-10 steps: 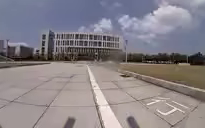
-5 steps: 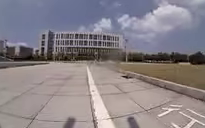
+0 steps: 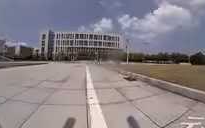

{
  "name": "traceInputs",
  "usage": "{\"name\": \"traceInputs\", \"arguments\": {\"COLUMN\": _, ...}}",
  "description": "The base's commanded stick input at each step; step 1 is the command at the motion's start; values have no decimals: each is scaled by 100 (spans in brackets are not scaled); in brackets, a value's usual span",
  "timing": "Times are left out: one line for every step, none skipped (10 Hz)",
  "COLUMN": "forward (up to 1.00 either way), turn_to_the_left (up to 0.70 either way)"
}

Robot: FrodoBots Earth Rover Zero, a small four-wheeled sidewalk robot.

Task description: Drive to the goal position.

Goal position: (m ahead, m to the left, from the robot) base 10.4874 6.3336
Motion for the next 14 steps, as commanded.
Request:
{"name": "traceInputs", "arguments": {"forward": 70, "turn_to_the_left": 0}}
{"name": "traceInputs", "arguments": {"forward": 70, "turn_to_the_left": 0}}
{"name": "traceInputs", "arguments": {"forward": 70, "turn_to_the_left": 0}}
{"name": "traceInputs", "arguments": {"forward": 70, "turn_to_the_left": 0}}
{"name": "traceInputs", "arguments": {"forward": 70, "turn_to_the_left": 0}}
{"name": "traceInputs", "arguments": {"forward": 70, "turn_to_the_left": 0}}
{"name": "traceInputs", "arguments": {"forward": 70, "turn_to_the_left": 0}}
{"name": "traceInputs", "arguments": {"forward": 70, "turn_to_the_left": 0}}
{"name": "traceInputs", "arguments": {"forward": 70, "turn_to_the_left": 0}}
{"name": "traceInputs", "arguments": {"forward": 70, "turn_to_the_left": 0}}
{"name": "traceInputs", "arguments": {"forward": 70, "turn_to_the_left": 0}}
{"name": "traceInputs", "arguments": {"forward": 70, "turn_to_the_left": 0}}
{"name": "traceInputs", "arguments": {"forward": 70, "turn_to_the_left": 0}}
{"name": "traceInputs", "arguments": {"forward": 70, "turn_to_the_left": 0}}
